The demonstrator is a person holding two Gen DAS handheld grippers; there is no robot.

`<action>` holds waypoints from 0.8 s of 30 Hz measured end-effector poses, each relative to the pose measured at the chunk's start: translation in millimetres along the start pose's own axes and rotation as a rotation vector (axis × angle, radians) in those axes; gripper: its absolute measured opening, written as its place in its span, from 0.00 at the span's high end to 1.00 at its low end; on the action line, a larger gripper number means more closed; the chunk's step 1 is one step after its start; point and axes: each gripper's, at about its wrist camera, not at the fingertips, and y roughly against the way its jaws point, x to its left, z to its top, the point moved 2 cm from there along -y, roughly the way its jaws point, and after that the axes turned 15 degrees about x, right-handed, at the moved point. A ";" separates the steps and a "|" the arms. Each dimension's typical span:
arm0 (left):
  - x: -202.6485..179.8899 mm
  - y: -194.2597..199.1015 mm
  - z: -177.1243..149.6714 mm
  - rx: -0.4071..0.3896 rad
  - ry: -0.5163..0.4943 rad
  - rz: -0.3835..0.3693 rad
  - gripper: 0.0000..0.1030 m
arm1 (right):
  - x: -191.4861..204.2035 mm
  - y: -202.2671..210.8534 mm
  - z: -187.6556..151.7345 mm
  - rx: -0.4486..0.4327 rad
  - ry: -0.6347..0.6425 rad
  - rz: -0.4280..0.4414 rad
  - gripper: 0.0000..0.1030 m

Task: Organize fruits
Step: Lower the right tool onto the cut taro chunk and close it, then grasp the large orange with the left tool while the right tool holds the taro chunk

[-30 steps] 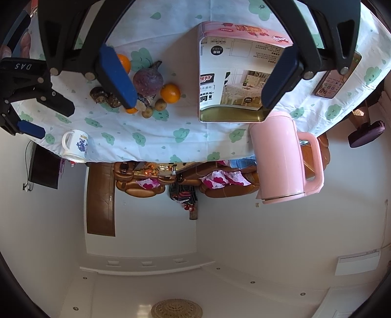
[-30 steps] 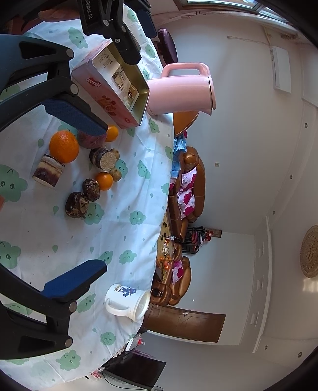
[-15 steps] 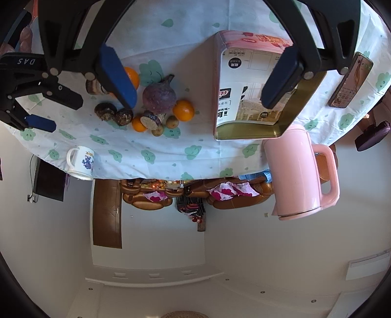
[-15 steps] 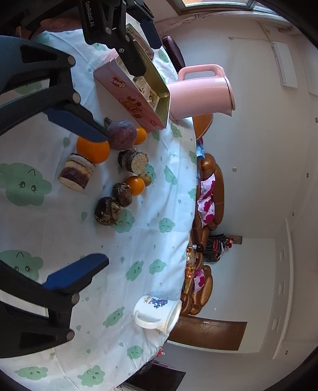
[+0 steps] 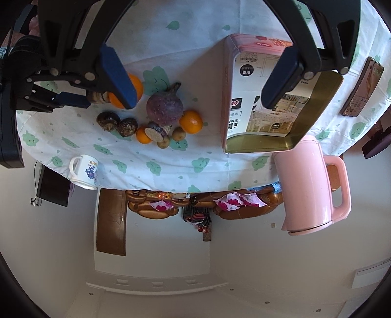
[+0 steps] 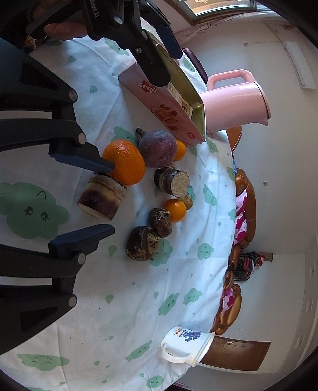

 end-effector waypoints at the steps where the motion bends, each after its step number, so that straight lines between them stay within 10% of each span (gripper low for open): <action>1: -1.6 -0.6 -0.2 0.000 -0.005 -0.003 0.00 | -0.6 -1.0 0.0 0.006 -0.004 0.012 0.57; 24: -66.8 -44.2 11.1 0.183 -0.170 -0.133 0.20 | -33.5 16.2 -12.4 -0.051 -0.039 -0.067 0.59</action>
